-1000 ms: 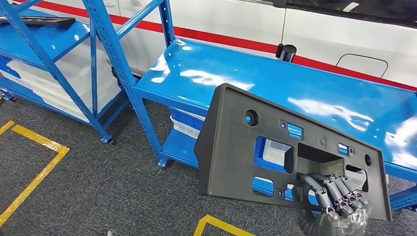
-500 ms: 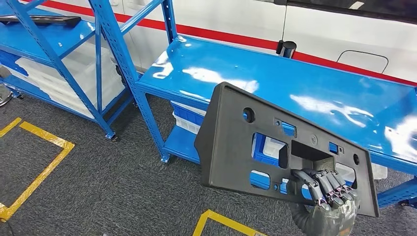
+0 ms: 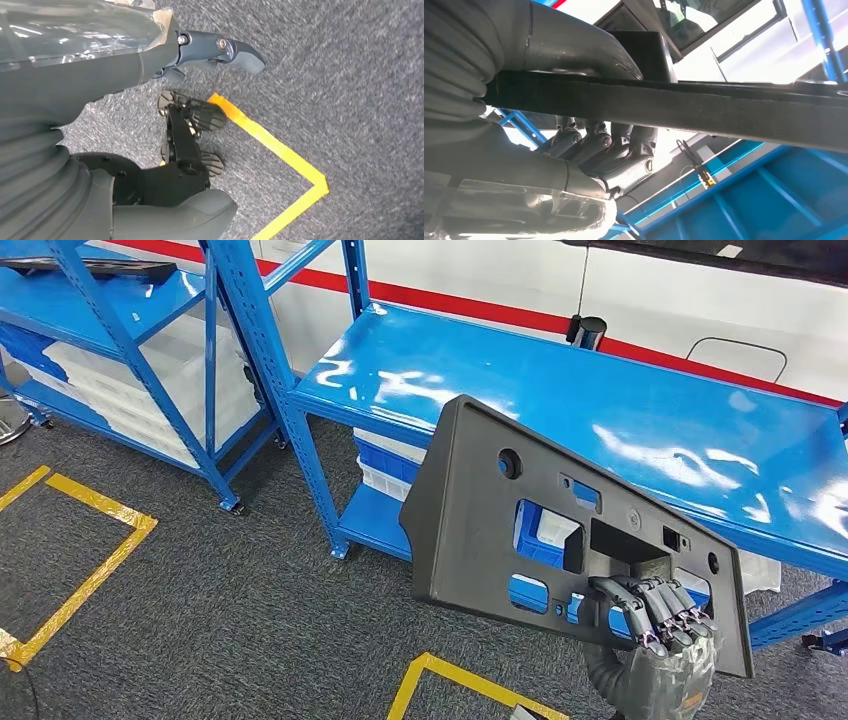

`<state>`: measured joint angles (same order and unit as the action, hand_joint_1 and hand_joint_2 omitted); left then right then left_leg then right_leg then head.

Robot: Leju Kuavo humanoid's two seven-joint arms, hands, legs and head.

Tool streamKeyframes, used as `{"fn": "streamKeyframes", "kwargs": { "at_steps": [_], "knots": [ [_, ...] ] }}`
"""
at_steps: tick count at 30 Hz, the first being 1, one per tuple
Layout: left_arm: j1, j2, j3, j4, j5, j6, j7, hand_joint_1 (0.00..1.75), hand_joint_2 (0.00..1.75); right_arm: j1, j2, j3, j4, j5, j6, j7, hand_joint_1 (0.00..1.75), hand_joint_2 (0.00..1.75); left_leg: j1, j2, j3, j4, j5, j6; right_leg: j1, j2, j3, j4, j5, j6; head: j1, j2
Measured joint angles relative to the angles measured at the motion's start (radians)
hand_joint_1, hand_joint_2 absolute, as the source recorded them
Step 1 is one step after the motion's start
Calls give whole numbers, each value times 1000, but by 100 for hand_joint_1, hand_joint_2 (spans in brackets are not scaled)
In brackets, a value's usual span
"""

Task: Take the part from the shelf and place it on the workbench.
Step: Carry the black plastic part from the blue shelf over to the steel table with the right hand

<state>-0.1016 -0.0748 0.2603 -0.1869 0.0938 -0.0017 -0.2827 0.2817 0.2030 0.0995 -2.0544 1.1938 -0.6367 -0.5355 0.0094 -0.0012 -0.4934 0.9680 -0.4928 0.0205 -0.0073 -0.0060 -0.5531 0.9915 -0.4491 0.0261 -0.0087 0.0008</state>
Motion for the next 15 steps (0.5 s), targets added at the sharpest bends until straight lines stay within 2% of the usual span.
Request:
{"fn": "streamKeyframes", "kwargs": {
  "at_steps": [1, 3, 4, 5, 6, 7, 8, 9, 10, 11, 12, 13, 15],
  "knots": [
    [-2, 1, 2, 0, 2, -4, -2, 0, 175, -4, 0, 4, 5, 14, 0, 3, 175, 175, 0, 2, -7, -5, 9, 10, 1, 1, -12, 21, -17, 1, 2, 0],
    [-9, 6, 9, 0, 6, -10, 0, 0, 175, -21, -1, 16, 23, 43, 0, 16, 175, 175, 0, 9, -25, -9, 27, 25, -1, 2, -57, 121, -87, -8, 7, 0],
    [-12, 10, 13, 0, 10, -10, 3, 0, 175, -32, -2, 24, 37, 56, 0, 24, 175, 175, -2, 10, -37, -9, 35, 29, -1, 3, -81, 192, -126, -12, 9, 0],
    [-14, 13, 18, 0, 15, -10, 6, 0, 175, -43, -3, 31, 51, 66, 0, 32, 175, 175, -3, 12, -49, -8, 44, 30, -2, 3, -97, 251, -152, -12, 10, 0],
    [-16, 17, 23, 0, 21, -10, 8, 0, 175, -52, -4, 39, 64, 73, 0, 38, 175, 175, -4, 13, -60, -8, 52, 29, -4, 3, -99, 284, -161, -7, 10, 0],
    [-17, 19, 29, 0, 29, -9, 7, 0, 175, -62, -5, 47, 76, 77, 0, 44, 175, 175, -4, 14, -70, -6, 60, 28, -5, 3, -82, 280, -154, 2, 10, 0],
    [-17, 20, 37, 0, 39, -9, 3, 0, 175, -71, -6, 56, 85, 79, 0, 49, 175, 175, -4, 13, -79, -4, 66, 25, -6, 3, -45, 234, -133, 12, 10, 0],
    [-16, 21, 45, 0, 51, -9, -4, 0, 175, -82, -8, 67, 94, 80, 0, 55, 175, 175, -4, 13, -87, 0, 72, 22, -8, 3, 5, 161, -111, 20, 11, 0],
    [-15, 21, 56, 0, 64, -9, -15, 0, 175, -95, -9, 82, 105, 81, 0, 65, 175, 175, -5, 12, -96, 8, 77, 17, -9, 3, 57, 83, -98, 23, 11, 0],
    [-12, 21, 67, 0, 77, -9, -28, 0, 175, -109, -11, 100, 116, 81, 0, 77, 175, 175, -7, 12, -105, 14, 81, 12, -8, 5, 92, 24, -92, 22, 10, 0],
    [-8, 21, 79, 0, 91, -10, -42, 0, 175, -124, -14, 120, 129, 82, 0, 92, 175, 175, -8, 12, -111, 20, 86, 6, -6, 7, 108, -10, -92, 18, 10, 0],
    [-4, 21, 92, 0, 105, -10, -55, 0, 175, -137, -16, 143, 143, 82, 0, 106, 175, 175, -10, 12, -116, 24, 91, 1, -3, 9, 108, -20, -95, 13, 9, 0],
    [7, 21, 117, 0, 127, -10, -72, 0, 175, -164, -23, 187, 171, 82, 0, 133, 175, 175, -7, 11, -122, 31, 92, -9, -8, 9, 91, -17, -87, -1, 7, 0]
  ]
}}
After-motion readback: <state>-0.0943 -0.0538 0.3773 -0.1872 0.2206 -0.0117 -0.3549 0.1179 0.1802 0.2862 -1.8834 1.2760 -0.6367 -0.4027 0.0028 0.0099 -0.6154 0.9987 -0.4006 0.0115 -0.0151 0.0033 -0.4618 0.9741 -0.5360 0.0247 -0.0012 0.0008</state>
